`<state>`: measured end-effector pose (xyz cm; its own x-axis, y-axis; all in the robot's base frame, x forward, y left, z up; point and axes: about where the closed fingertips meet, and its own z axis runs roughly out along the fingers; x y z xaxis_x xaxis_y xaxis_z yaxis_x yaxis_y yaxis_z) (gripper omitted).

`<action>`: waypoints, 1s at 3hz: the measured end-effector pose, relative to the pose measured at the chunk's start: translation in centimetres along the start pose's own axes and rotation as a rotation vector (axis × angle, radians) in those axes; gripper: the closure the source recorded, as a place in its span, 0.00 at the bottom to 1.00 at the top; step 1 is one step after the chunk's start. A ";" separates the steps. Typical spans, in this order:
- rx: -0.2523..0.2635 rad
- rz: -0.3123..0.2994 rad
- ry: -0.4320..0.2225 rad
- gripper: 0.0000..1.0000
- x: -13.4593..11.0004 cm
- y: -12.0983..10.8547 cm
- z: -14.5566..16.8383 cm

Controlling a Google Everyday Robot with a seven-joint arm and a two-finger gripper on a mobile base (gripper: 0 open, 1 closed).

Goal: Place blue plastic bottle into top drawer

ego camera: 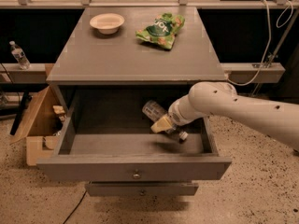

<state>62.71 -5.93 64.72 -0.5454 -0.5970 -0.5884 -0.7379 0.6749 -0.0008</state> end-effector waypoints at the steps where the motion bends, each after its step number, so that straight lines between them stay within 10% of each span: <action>1: 0.011 -0.005 -0.043 0.00 -0.5 -0.1 -2.6; 3: 0.085 0.080 -0.125 0.00 2.2 -2.7 -12.1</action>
Offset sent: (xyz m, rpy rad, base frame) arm -0.0322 -0.0824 0.0914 0.1036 -0.1300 -0.0924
